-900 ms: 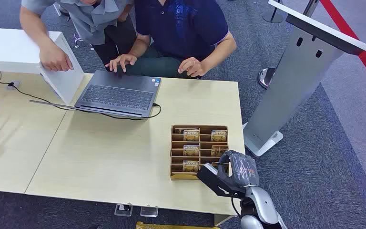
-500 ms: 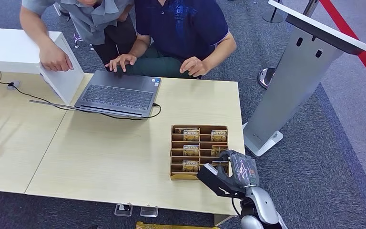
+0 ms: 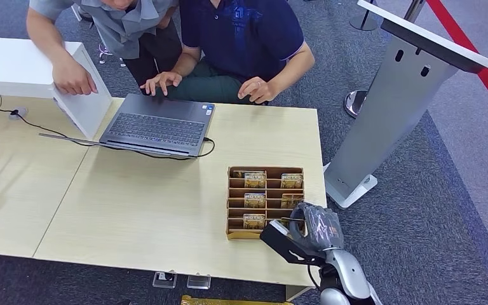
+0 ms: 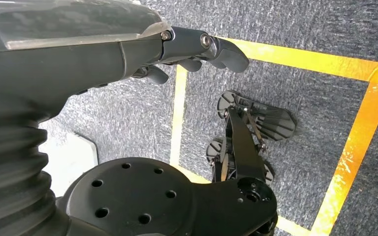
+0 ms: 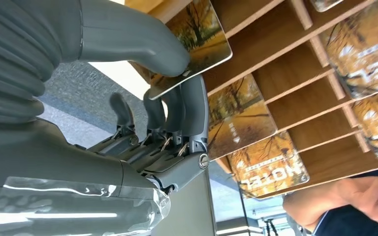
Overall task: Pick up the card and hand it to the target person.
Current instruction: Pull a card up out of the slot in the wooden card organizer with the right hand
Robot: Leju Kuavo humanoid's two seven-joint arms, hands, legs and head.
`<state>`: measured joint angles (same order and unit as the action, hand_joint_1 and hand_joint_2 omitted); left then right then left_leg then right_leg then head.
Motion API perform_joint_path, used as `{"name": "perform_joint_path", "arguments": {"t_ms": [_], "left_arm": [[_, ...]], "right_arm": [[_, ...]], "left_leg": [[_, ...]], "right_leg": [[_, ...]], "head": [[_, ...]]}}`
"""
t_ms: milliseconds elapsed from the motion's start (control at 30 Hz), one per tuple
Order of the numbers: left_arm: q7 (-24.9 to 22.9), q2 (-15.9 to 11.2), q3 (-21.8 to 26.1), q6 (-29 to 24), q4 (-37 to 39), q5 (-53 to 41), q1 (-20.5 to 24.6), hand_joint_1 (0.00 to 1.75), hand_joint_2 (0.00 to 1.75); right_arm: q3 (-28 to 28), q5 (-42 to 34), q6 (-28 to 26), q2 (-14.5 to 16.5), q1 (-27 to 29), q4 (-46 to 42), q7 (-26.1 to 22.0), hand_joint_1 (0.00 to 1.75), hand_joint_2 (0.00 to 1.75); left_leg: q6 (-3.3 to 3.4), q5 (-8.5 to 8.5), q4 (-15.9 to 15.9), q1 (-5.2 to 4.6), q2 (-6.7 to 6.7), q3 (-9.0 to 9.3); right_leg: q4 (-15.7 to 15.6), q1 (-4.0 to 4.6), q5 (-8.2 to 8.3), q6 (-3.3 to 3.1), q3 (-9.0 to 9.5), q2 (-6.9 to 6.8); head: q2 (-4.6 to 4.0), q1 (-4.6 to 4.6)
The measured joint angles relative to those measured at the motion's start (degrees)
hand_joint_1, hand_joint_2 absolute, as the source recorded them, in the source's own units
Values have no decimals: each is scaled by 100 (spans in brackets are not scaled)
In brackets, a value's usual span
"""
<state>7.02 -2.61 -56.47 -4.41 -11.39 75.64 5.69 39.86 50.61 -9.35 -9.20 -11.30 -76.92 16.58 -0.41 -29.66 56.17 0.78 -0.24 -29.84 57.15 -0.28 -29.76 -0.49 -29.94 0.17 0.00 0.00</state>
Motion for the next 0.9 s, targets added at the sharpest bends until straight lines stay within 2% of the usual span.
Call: {"name": "perform_joint_path", "arguments": {"t_ms": [200, 233, 333, 400, 733, 900], "left_arm": [[-4, 2, 7, 0, 0, 11, -1, 0, 175], [-3, 2, 9, 2, 0, 13, -1, 0, 175], [26, -2, 20, 19, -4, 19, -2, 0, 175], [63, -8, -43, -28, 0, -46, 4, 0, 175], [110, 0, 35, -63, 3, 41, 0, 0, 175], [107, 18, -2, -40, 6, 32, 3, 0, 175]], "right_arm": [[26, 15, 34, -19, 10, -24, 40, 133, 175], [28, 13, 41, -21, 10, -25, 45, 137, 175], [30, 1, 67, -29, 16, -29, 71, 166, 175], [33, -6, 80, -36, 21, -35, 85, 175, 175], [6, -137, 129, -46, -71, -335, 4, 175, 175], [64, -869, 371, -167, -464, -786, -225, 175, 175]], "left_leg": [[0, -1, 2, 1, -2, 0], [0, -1, 2, 1, -2, 1], [-1, -4, 5, 2, -3, 2], [-1, -3, 3, 2, -4, 2], [0, -4, 6, 1, -2, 0], [0, -4, 10, -2, 8, -8]], "right_leg": [[1, 1, -1, 0, 1, -2], [1, 1, -1, 0, 2, -2], [3, 2, -4, -1, 4, -2], [1, 2, -3, -1, 4, -3], [4, 1, -3, -1, 2, -1], [12, -2, -2, 0, -11, 9]], "head": [[0, 0], [0, 0], [0, 0], [0, 0], [0, 0], [0, 0]]}}
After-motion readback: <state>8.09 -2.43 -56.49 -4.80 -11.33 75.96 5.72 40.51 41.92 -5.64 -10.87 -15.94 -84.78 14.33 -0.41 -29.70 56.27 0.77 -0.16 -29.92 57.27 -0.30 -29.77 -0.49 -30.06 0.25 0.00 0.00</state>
